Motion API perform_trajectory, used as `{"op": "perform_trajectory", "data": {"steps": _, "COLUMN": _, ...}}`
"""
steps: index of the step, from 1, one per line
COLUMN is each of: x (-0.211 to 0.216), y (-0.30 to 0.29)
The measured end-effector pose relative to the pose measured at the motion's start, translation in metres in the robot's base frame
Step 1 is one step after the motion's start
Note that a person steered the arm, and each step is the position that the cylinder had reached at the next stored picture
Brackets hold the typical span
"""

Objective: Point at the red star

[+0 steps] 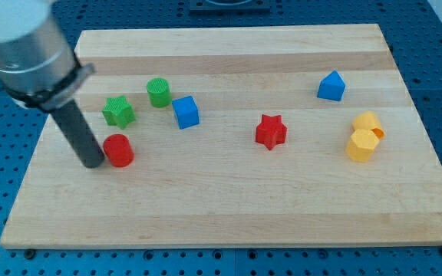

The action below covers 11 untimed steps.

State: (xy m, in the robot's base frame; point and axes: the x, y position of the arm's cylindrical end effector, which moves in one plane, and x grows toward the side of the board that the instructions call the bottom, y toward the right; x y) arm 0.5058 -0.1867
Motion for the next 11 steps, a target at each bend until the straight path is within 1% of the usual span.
{"op": "perform_trajectory", "data": {"steps": 1, "x": -0.005, "y": 0.027}}
{"op": "perform_trajectory", "data": {"steps": 2, "x": 0.014, "y": 0.036}}
{"op": "perform_trajectory", "data": {"steps": 3, "x": 0.011, "y": 0.090}}
{"op": "perform_trajectory", "data": {"steps": 4, "x": 0.004, "y": 0.088}}
{"op": "perform_trajectory", "data": {"steps": 5, "x": 0.006, "y": 0.116}}
{"op": "perform_trajectory", "data": {"steps": 7, "x": 0.006, "y": 0.136}}
{"op": "perform_trajectory", "data": {"steps": 9, "x": 0.012, "y": 0.204}}
{"op": "perform_trajectory", "data": {"steps": 10, "x": 0.024, "y": 0.262}}
{"op": "perform_trajectory", "data": {"steps": 11, "x": 0.012, "y": 0.275}}
